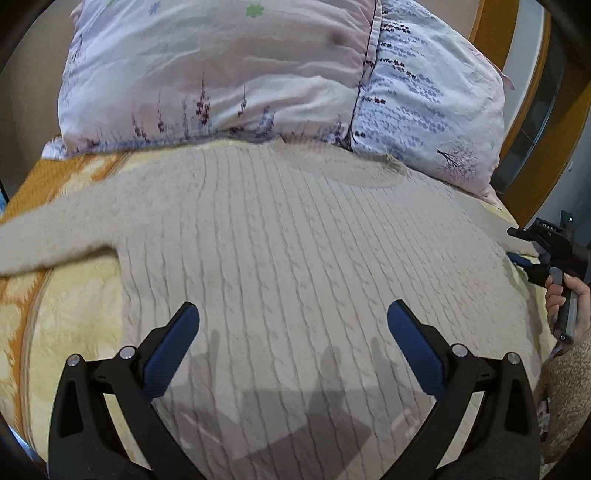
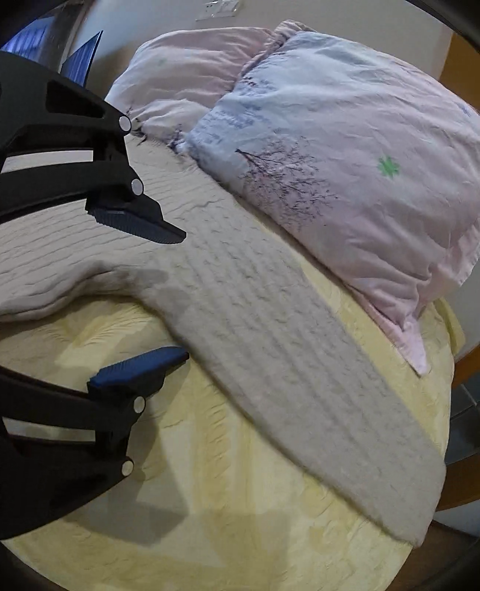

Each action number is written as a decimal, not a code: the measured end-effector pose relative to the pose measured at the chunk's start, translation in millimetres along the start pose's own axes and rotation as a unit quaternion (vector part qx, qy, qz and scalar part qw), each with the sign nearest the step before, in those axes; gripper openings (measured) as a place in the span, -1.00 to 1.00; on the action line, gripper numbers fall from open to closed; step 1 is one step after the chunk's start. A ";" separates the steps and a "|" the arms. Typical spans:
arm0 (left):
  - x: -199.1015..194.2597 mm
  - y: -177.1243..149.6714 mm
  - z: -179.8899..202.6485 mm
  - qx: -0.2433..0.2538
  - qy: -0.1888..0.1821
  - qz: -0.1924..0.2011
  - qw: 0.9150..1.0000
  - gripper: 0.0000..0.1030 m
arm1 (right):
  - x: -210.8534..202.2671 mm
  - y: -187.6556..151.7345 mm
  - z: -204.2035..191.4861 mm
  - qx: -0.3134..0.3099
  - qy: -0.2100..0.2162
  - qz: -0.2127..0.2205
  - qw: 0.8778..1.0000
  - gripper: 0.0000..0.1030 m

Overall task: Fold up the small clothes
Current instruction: 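Reach the right gripper to the sweater sleeve cuff and close on it, then fold the held sleeve across the sweater body and open the right gripper, then reach the left gripper to the other sleeve cuff and close on it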

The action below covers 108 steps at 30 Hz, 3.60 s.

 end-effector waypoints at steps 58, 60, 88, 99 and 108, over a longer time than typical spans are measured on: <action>39.8 60.9 -54.9 -0.104 -0.122 0.010 0.987 0.96 | 14.2 -29.8 -43.7 0.011 -0.016 0.038 0.999 -0.66; 38.3 61.8 -60.0 -0.110 -0.123 0.014 0.986 0.96 | 5.6 -31.4 -60.6 -0.046 -0.059 0.084 0.994 -0.69; 89.5 52.3 -75.7 -0.268 -0.208 -0.072 0.938 0.22 | 28.2 -88.1 -51.0 0.011 0.092 -0.082 0.992 -0.13; 98.6 57.0 -85.9 -0.287 -0.177 -0.068 0.939 -0.36 | 18.8 -55.4 -17.3 0.081 0.120 0.026 0.989 -0.86; 104.3 60.6 -80.5 -0.249 -0.121 -0.060 0.959 -0.86 | 18.6 -60.3 -10.1 0.084 0.087 0.044 0.992 -0.86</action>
Point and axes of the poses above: each gripper's, at about its wrist camera, not at the fingertips, and x roughly the way its jaws point, z to its right, y to its top, the point moved 2 cm from there along x, roughly the way its jaws point, and after that the axes turned 5 degrees about x, right-handed, at the moved point
